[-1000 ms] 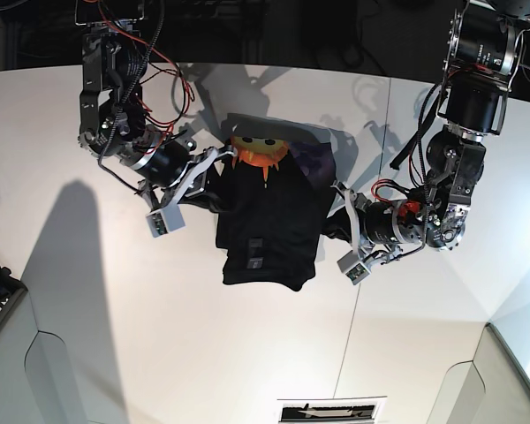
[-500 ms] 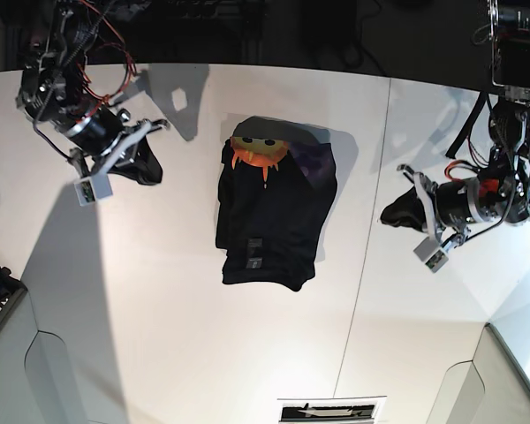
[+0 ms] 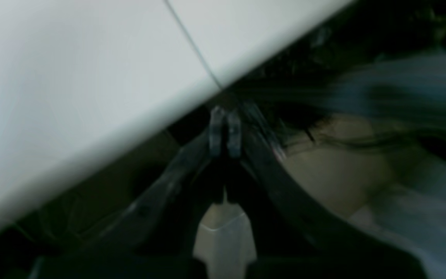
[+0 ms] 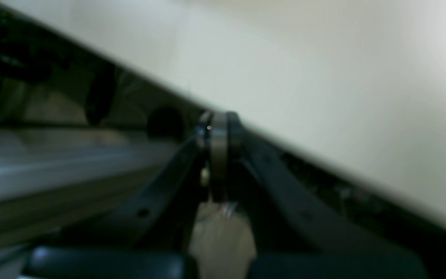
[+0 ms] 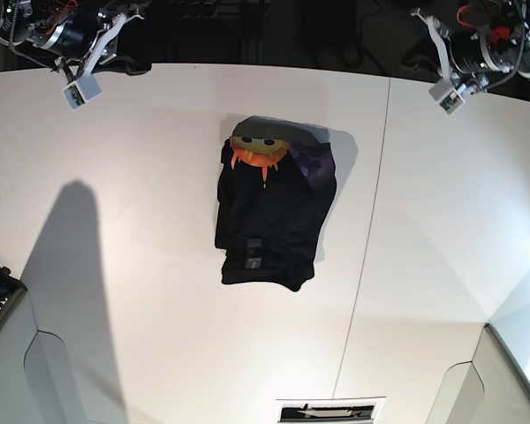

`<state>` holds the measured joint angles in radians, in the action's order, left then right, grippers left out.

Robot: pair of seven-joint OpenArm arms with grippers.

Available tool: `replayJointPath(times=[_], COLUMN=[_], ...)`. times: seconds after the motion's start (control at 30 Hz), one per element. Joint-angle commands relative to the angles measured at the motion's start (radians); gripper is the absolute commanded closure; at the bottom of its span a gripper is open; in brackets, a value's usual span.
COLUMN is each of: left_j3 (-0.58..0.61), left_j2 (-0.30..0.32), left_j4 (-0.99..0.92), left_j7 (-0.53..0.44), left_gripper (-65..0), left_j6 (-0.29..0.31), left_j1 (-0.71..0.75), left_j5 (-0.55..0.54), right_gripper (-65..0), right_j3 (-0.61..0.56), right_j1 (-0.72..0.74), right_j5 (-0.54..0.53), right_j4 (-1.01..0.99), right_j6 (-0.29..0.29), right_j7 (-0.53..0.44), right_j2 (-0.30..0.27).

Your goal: Layout the t-shirt on the table in an organized manner, then fold the t-shirt properly

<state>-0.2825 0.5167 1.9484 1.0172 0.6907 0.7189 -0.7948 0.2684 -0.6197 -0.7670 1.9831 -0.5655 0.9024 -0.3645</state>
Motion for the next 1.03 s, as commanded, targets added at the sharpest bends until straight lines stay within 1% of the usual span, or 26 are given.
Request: replayJointPath(times=[0.0,0.07,0.13,0.23,0.3,0.4,0.53,0.6,0.67,0.7,0.77,0.83,0.9,1.0], left_j3=[-0.003,0.009,0.031,0.085,0.13,0.212,0.339,0.412,0.481,0.513,0.573,0.625,0.662,0.678], left_j2=[-0.009,-0.042,-0.054,-0.048,-0.048,-0.048,-0.055,-0.069,-0.098,-0.113,-0.146,-0.177,-0.203,-0.233], left_j4=[0.011,-0.007,-0.051,-0.159,-0.248,-0.391,-0.601,-0.696,-0.779,-0.82,-0.899,-0.98,-1.063,-1.166], left_j7=[-0.003,-0.005,-0.007,-0.002,-0.008,-0.019,-0.044,-0.06,-0.065,-0.082,-0.142,-0.199,-0.235,-0.254], left_gripper=[0.0,0.0,0.0,0.0,0.0,0.0,0.0,0.0,0.0,0.0,0.0,0.0,0.0,0.0], left_j6=[0.007,0.007,0.007,0.007,0.007,0.007,0.007,0.007,0.007,-0.02,-0.098,-0.153,-0.178,-0.182], left_j1=[0.044,0.107,0.142,0.15,0.144,0.099,0.0,-0.066,-0.14,-0.175,-0.237,-0.29,-0.344,-0.423], left_j5=[0.008,0.064,0.115,0.134,0.134,0.134,0.135,0.162,0.214,0.24,0.306,0.364,0.39,0.396], right_gripper=[0.0,0.0,0.0,0.0,0.0,0.0,0.0,0.0,0.0,0.0,0.0,0.0,0.0,0.0], right_j3=[0.003,0.0,0.0,-0.006,-0.02,-0.069,-0.191,-0.255,-0.309,-0.332,-0.36,-0.367,-0.367,-0.366], right_j1=[-0.033,-0.084,-0.125,-0.175,-0.199,-0.209,-0.198,-0.187,-0.155,-0.132,-0.076,-0.015,0.05,0.138], right_j5=[-0.019,-0.018,-0.018,-0.013,0.021,0.054,0.109,0.14,0.17,0.185,0.217,0.25,0.282,0.296], right_j4=[0.014,0.012,0.008,-0.01,-0.032,-0.093,-0.216,-0.295,-0.391,-0.444,-0.559,-0.68,-0.79,-0.918], right_j6=[-0.007,-0.007,-0.007,-0.007,-0.007,-0.003,0.006,0.023,0.024,0.024,0.031,0.059,0.073,0.081], right_j7=[-0.006,0.009,0.033,0.045,0.058,0.121,0.198,0.201,0.201,0.201,0.201,0.206,0.215,0.22], right_j2=[-0.025,-0.047,-0.054,-0.053,-0.053,-0.052,-0.05,-0.051,-0.05,-0.049,-0.039,-0.018,0.013,0.067])
